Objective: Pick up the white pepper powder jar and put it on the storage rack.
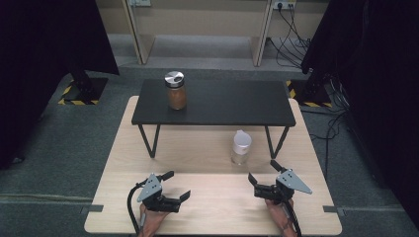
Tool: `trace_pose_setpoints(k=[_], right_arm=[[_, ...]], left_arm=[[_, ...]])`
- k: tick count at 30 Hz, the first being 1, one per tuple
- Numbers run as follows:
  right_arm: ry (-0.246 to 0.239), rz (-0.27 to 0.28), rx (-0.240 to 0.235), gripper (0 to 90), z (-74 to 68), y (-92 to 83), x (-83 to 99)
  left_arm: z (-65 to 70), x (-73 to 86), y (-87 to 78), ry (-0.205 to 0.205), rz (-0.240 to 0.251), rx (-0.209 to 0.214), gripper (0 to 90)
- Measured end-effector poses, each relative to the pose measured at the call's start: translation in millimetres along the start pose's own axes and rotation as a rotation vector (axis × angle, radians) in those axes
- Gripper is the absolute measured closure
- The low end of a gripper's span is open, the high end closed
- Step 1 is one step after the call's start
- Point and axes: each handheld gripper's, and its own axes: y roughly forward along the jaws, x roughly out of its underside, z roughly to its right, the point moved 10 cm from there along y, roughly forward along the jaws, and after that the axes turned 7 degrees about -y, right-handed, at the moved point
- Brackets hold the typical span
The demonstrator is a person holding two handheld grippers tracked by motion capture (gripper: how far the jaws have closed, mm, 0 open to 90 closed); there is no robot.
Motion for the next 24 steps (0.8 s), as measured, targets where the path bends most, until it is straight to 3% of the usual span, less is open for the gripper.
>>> trace_pose_setpoints(k=[4,14,24], right_arm=[[0.018,0.026,0.016,0.6,-2.0,7.7,-1.5],[0.001,0.006,0.02,0.7,-5.1,32.2,-10.4],[0.019,-0.015,0.043,4.3,-9.5,58.2,-11.5]], left_arm=[[0.0,0.0,-0.1,-0.001,0.001,-0.001,3.2],[0.2,0.0,-0.2,-0.001,-0.002,-0.004,3.3],[0.1,0.0,-0.5,0.0,0.0,-0.006,3.0]])
